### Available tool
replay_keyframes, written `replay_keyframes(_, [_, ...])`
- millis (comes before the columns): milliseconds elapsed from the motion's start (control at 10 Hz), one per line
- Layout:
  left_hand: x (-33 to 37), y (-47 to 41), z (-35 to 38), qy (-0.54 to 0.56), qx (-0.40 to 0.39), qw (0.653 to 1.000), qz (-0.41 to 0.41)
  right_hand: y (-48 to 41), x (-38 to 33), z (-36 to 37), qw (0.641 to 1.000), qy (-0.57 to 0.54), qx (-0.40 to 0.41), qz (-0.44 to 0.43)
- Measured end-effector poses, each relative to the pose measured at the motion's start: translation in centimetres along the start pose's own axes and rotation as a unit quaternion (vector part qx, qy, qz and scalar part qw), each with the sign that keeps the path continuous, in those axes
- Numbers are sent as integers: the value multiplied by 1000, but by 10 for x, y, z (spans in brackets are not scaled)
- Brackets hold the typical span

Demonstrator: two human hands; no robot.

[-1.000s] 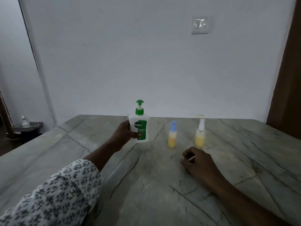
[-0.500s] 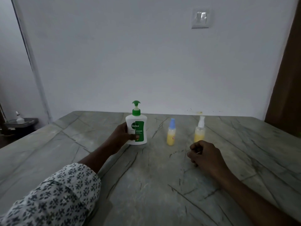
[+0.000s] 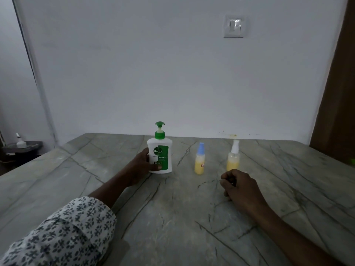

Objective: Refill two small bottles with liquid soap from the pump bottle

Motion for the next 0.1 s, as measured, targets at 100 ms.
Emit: replay_keyframes(100, [1,1,-1,6,-5,1000,-11,1,-2,0,1000,-5,-1,-4])
Point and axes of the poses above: each hand's wrist, its own y-axis away from the middle knuckle, its own z-axis out of the palm, x = y × z, the point moved 8 cm from there along -y, towards the middle knuckle, and after that the axes turned 15 degrees about z, right-handed, at the moved point
